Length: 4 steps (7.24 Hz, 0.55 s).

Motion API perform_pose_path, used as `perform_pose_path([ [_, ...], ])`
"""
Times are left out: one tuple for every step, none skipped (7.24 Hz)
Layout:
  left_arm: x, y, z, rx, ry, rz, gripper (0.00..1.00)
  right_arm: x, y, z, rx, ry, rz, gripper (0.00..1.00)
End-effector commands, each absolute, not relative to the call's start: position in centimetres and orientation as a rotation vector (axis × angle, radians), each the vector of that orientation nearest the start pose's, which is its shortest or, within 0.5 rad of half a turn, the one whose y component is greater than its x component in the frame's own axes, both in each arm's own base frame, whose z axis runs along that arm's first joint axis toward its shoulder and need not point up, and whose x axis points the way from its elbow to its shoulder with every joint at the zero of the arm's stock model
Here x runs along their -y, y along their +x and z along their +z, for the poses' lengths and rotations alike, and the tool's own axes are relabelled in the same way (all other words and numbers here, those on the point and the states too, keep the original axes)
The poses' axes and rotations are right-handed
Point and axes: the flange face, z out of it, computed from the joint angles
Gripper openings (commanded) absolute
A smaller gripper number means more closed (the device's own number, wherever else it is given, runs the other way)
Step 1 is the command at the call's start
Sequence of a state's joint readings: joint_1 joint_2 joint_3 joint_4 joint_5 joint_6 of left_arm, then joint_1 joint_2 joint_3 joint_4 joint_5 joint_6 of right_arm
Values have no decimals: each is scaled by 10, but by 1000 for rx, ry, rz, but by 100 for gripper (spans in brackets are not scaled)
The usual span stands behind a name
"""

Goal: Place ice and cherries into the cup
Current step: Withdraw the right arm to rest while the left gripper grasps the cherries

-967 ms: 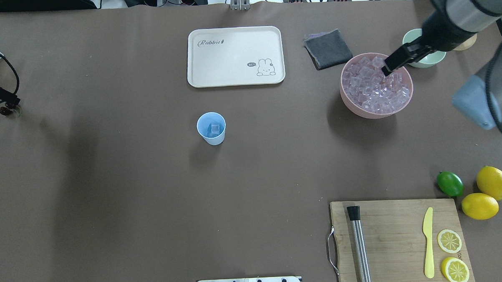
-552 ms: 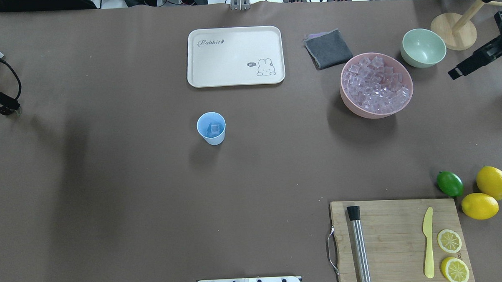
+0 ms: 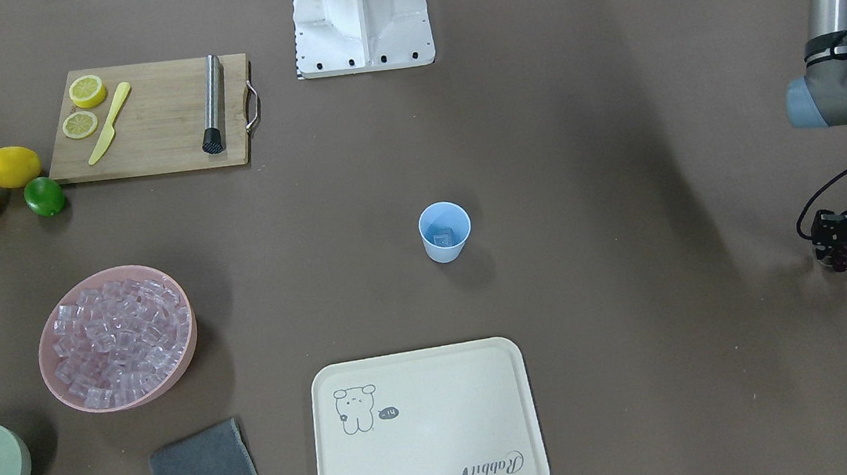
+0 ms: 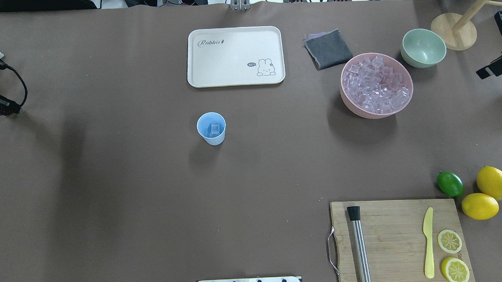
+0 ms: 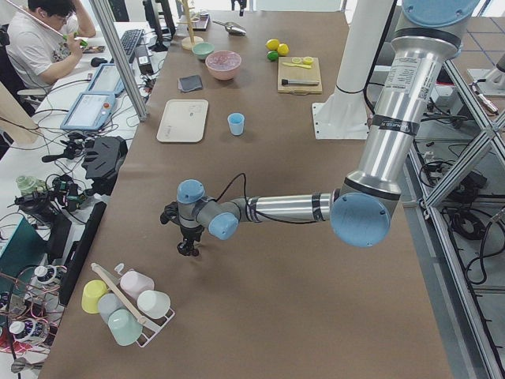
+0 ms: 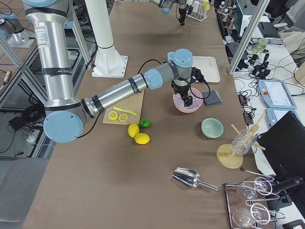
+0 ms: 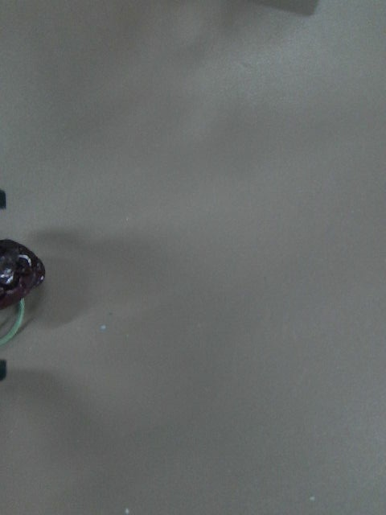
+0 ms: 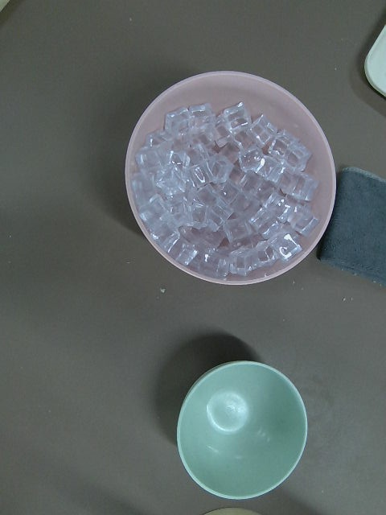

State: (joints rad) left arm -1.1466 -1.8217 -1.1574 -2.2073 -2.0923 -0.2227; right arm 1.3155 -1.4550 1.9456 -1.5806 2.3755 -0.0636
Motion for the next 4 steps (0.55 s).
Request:
perform_pose_path([
  [601,180,666,-635,284,321,34,517,-65,410,828,398,-486,98],
  [601,180,665,-636,287,320,20,516,-64,413,822,394,-483,98],
  [604,176,658,-639,300,310,8,515,-64,415,822,392,-482,98],
  [603,174,641,-654,324,283,0,515,-60,407,832,408,-482,98],
])
